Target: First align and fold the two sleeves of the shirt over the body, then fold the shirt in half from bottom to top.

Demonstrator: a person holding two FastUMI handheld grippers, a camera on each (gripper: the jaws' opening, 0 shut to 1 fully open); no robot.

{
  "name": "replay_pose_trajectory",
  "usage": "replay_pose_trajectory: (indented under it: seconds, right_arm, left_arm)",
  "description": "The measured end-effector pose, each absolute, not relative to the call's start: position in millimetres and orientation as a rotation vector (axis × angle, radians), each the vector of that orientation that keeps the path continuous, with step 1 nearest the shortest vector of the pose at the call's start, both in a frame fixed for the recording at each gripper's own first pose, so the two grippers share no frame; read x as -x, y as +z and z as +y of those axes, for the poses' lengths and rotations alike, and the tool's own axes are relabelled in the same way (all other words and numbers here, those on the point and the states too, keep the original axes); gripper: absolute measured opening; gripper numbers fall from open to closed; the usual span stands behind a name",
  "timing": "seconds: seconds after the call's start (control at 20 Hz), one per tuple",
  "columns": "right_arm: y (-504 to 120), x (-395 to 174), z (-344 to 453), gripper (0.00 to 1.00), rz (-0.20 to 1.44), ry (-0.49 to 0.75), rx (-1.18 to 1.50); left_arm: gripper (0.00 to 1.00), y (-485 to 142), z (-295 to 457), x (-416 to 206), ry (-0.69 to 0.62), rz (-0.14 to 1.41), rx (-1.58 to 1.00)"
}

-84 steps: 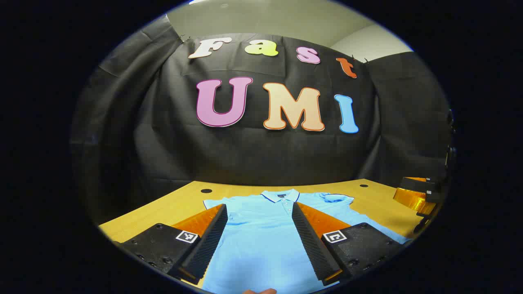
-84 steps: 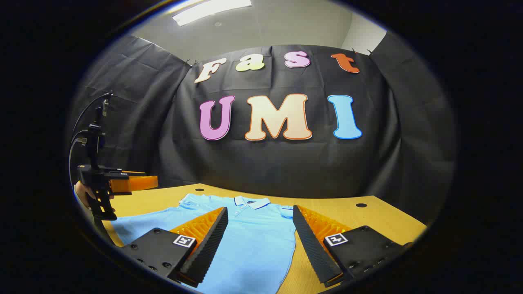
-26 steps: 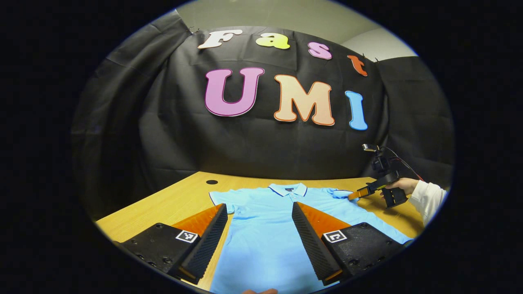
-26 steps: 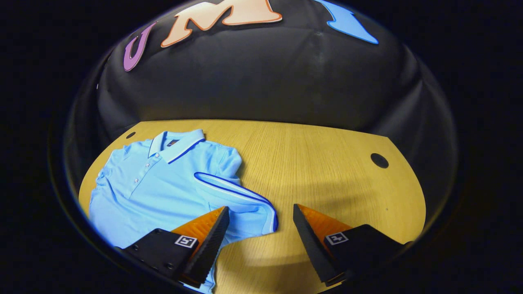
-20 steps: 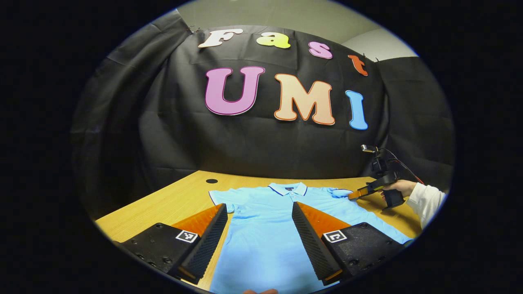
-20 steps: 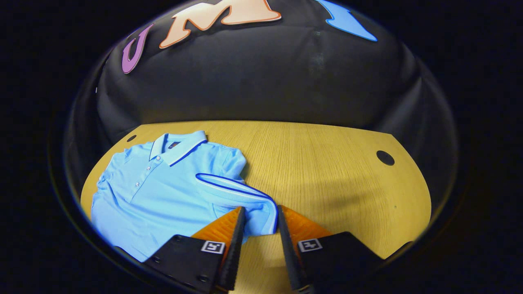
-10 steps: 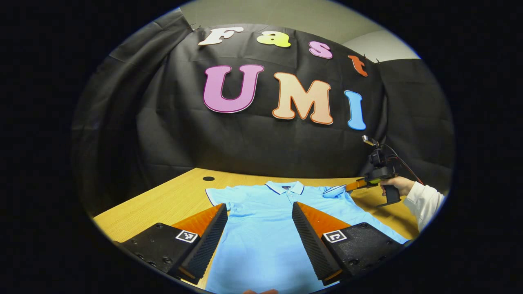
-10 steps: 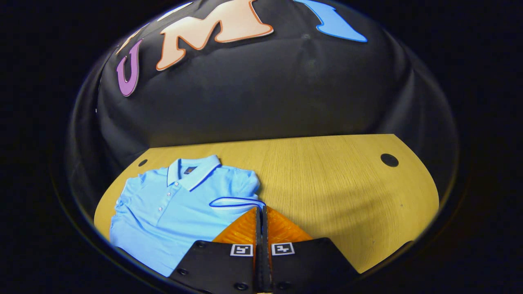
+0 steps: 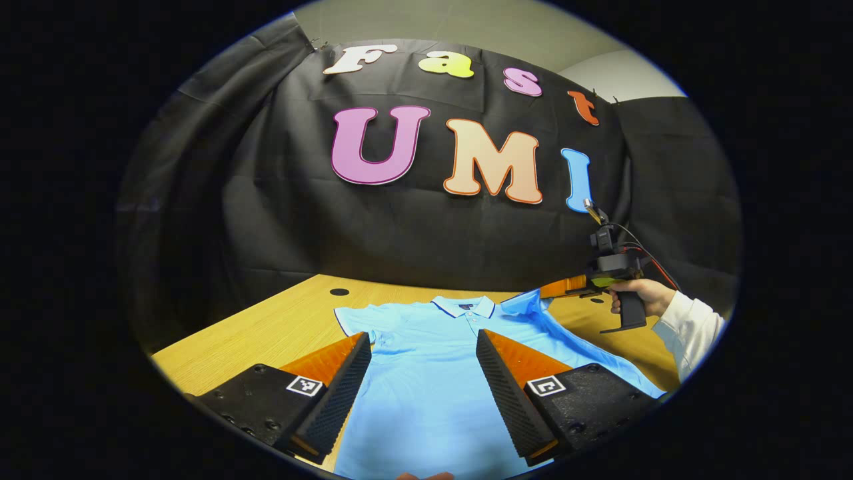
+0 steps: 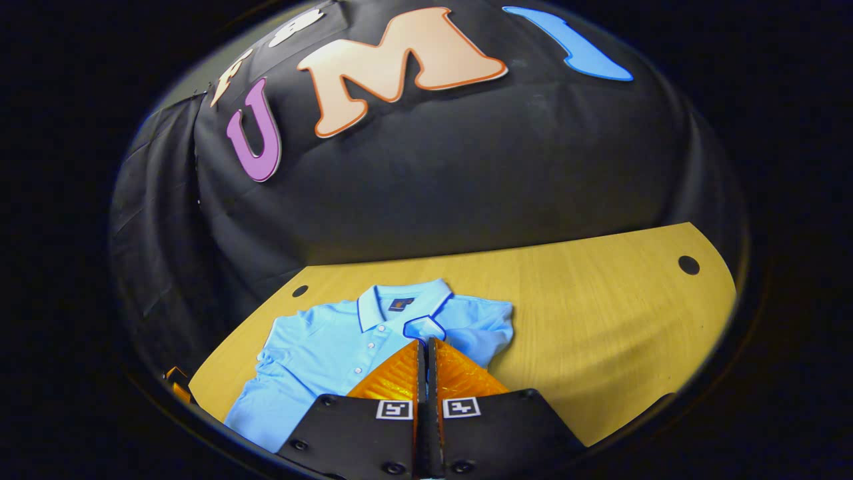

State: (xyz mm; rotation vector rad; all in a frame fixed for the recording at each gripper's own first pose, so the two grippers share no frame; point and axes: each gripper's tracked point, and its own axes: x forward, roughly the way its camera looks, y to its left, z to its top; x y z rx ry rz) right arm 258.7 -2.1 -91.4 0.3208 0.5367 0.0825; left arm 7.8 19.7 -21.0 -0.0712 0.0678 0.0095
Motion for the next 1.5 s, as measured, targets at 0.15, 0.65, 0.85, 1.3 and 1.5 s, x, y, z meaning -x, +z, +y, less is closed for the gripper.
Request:
replay_pose_trajectory:
  seconds: [0.15, 0.65, 0.85, 1.3, 1.5]
  right_arm:
    - [-106, -259, 44, 0.02, 0.572, 0.154, -0.292]
    - [-153, -244, 110, 0.02, 0.674, 0.279, -0.171]
    - [-143, -235, 117, 0.34, 0.673, 0.313, -0.14]
    - [-95, -174, 121, 0.98, 0.583, 0.421, -0.098]
    - [-75, -125, 89, 0.98, 0.527, 0.413, -0.096]
  left_arm:
    - [0.95, -22, 19, -9, 0.01, 0.074, 0.075]
    - [0.95, -25, 21, -9, 0.006, 0.077, 0.078]
    - [0.95, -36, 19, -14, -0.001, 0.109, 0.103]
    - [0.95, -61, 38, -24, 0.034, 0.193, 0.175]
    - [0.95, -58, 51, -43, 0.045, 0.248, 0.176]
